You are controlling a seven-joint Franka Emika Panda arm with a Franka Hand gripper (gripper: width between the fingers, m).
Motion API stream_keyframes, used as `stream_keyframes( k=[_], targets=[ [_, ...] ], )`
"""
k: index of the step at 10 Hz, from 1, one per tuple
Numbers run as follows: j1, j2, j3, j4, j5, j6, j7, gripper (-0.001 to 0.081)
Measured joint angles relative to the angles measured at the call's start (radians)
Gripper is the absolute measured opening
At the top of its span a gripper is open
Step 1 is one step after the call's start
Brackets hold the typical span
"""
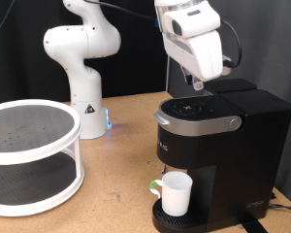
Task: Make a cup of coffee with the keurig machine
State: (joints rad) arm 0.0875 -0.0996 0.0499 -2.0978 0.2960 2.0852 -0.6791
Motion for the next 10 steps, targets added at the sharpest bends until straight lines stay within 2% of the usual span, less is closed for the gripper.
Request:
stream_keyframes(
  k=[1,2,3,5,10],
  targets=[
    [0.0,-0.008,0.0,-0.023,0.0,0.027,-0.007,0.0222],
    [0.0,-0.015,0.0,-0.043,0.0,0.041,-0.014,0.0061],
    [0.0,-0.021,0.0,-0.059,0.0,0.049,-0.019,0.0061],
    [-0.001,-0.03,0.0,-0.089,0.0,0.06,-0.021,0.0004],
    [-0.011,-0.025,-0.001,-0.122,-0.005,0.099,-0.011,0.0001]
  ],
)
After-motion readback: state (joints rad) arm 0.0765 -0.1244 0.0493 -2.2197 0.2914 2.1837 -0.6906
